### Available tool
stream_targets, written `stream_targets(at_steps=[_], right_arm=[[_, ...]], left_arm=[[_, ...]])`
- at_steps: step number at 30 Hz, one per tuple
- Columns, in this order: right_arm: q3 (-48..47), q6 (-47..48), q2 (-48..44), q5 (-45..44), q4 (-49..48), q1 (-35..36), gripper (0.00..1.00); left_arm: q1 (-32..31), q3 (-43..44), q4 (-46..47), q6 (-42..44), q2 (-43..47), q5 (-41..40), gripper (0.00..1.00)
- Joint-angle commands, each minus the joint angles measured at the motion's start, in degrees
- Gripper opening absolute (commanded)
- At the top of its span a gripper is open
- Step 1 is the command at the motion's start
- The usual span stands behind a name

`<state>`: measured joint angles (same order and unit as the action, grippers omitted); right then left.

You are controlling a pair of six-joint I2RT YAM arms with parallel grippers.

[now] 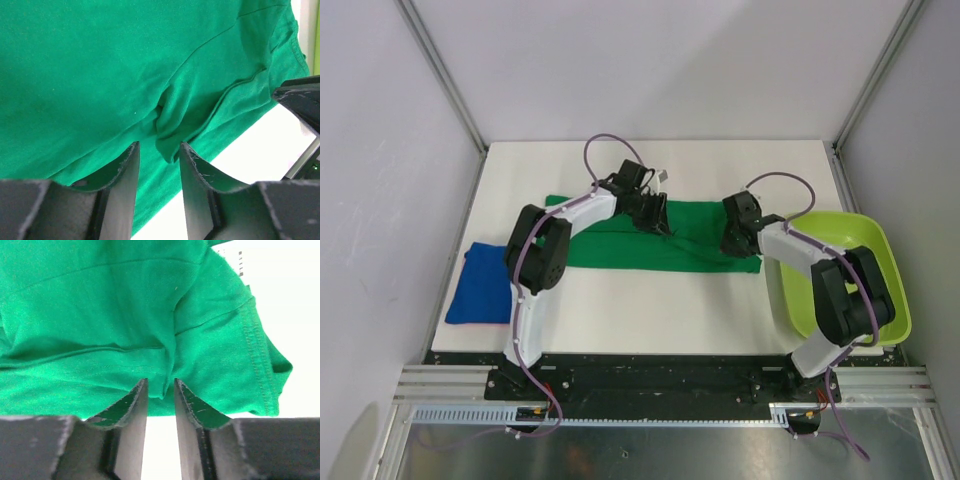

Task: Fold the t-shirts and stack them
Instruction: Fold the other side of the tshirt into a rectangle

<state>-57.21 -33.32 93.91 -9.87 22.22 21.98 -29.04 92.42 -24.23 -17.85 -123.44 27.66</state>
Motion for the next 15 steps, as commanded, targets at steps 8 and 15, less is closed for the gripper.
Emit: stream_targets(at_steps=[8, 15], right_arm=[[-3.4, 3.0, -6.9, 3.4, -7.4, -11.7, 0.45], [-11.0, 3.2, 4.0, 1.0, -12.8, -13.9, 0.42]], left_arm=[[4.9, 4.4, -0.2, -1.2, 3.3, -2.7, 0.4], [7.2, 6.8, -0.2, -4.6, 1.0, -14.1, 0.39]])
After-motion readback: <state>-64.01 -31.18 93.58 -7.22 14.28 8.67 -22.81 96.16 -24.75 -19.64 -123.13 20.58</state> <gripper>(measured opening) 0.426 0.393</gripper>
